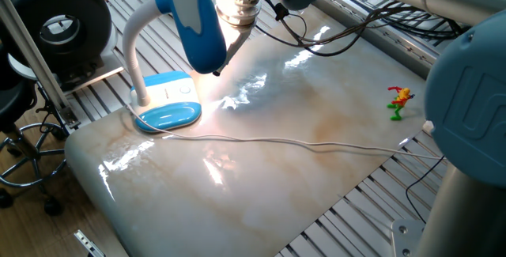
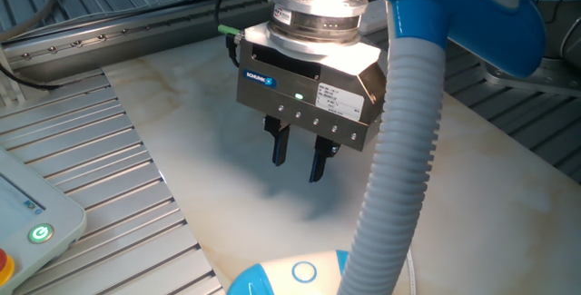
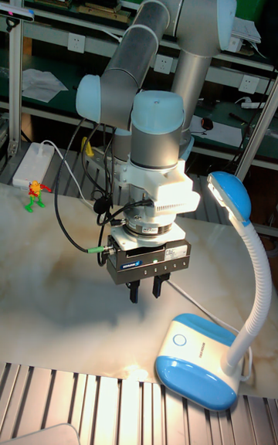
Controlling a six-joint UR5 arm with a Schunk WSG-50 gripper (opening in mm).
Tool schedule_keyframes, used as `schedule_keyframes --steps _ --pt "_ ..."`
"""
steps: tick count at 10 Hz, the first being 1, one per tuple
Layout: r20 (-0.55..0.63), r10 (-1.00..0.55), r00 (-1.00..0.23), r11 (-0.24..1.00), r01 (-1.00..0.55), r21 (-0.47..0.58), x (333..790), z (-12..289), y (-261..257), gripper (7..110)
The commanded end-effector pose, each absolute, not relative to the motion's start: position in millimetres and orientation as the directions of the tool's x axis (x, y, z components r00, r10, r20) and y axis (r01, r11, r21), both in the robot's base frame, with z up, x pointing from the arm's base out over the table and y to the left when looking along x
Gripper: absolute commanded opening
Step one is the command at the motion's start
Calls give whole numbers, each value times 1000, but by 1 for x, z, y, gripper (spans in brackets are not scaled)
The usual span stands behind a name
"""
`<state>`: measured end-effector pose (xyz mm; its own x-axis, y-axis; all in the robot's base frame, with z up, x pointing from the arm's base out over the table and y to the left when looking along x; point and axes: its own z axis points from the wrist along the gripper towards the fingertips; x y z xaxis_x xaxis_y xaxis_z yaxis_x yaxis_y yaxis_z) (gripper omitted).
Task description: Turn off the desk lamp by pressing the button
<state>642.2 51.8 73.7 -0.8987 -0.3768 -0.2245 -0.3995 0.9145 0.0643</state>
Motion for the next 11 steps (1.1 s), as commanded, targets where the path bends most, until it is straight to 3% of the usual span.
schedule_keyframes --steps 1,5,11 --pt "-226 -369 -901 915 -395 81 641 75 54 44" --pt "-216 -373 -902 915 -396 74 650 59 55 44" --pt "-296 -353 -888 911 -398 108 672 53 74 44"
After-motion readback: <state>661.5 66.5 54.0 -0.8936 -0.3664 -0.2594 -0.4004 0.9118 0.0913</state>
